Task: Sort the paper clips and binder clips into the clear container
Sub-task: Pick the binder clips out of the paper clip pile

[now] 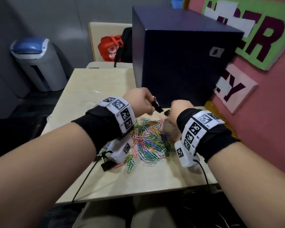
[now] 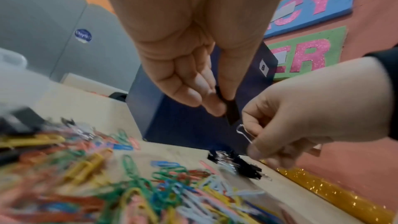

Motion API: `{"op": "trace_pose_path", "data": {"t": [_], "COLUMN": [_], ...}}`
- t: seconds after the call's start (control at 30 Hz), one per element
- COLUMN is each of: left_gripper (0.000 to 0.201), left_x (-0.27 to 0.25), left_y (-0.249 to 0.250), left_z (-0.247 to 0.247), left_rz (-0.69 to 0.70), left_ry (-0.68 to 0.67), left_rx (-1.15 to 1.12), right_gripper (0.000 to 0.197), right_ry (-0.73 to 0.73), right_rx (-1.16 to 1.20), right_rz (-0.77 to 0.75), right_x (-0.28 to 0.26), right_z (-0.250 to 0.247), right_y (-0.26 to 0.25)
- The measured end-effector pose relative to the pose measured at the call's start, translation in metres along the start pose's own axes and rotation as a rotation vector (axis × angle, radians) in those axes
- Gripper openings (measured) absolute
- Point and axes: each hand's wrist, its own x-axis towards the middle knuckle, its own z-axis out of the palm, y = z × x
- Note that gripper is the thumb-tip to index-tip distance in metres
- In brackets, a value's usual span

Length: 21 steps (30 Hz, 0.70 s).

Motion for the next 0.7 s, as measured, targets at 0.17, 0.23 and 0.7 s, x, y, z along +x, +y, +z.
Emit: {"op": "trace_pose_path", "data": {"t": [0.17, 0.23, 0.7], "left_gripper": [0.064, 0.058, 0.05], "left_x": [0.005, 0.001, -0.018], "left_y": [0.002, 0.0, -0.024], "left_z": [0.013, 0.01, 0.003], "left_rz": [-0.052, -0.04, -0.002], "left_ry": [-0.103, -0.11, -0.325], "left_rx": [-0.06, 0.071, 0.651], "right_gripper": [0.024, 0.025, 0.044], "right_ry": [0.013, -0.009, -0.105], "right_rx": [-0.033, -0.049, -0.192], "right_rz": [0.067, 0.049, -0.299], "right_x": [0.008, 0.009, -0.001], "right_z": [0.004, 0.007, 0.028], "right_y": [0.013, 0.013, -0.034]}}
